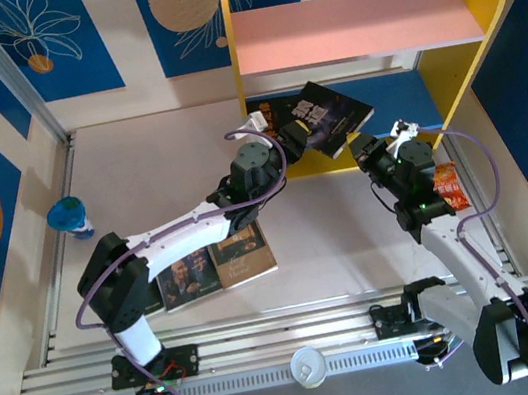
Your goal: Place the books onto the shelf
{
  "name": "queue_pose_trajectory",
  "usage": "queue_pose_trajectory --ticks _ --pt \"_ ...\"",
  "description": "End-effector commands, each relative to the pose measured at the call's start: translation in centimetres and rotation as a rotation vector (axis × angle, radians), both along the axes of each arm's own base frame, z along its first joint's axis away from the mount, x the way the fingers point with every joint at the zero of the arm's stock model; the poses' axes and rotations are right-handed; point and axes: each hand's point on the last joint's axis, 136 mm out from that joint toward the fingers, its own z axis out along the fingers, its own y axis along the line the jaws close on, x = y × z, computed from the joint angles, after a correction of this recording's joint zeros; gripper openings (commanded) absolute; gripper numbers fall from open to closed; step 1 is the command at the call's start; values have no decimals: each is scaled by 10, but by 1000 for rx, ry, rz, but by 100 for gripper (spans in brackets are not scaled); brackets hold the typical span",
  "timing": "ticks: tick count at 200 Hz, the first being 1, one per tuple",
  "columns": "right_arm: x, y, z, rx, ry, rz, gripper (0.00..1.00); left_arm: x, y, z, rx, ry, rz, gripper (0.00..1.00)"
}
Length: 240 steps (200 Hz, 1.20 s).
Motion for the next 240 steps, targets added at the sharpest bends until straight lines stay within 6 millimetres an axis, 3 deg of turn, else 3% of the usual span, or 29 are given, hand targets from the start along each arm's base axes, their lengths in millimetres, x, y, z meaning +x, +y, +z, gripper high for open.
queue_pose_trajectory --ticks 1,50,86,113,159,211,240 --pt "4 7 31 -15 -91 62 2 -4 9 22 9 -52 6 34" --pt "16 4 27 -45 -70 108 2 -12 20 26 115 -86 4 34" --pt "22 0 22 -70 -31 154 3 -24 38 20 261 -103 9 35" --pt "24 -1 11 -91 33 187 14 -32 55 19 379 -117 13 36" --pt "20 -3 -21 -92 113 210 38 -45 87 -3 572 -79 11 37" --pt "11 -1 -54 -84 180 211 51 -47 123 -26 667 -18 43 39" --pt "8 1 -67 -81 203 209 55 -50 131 -37 659 16 40 39"
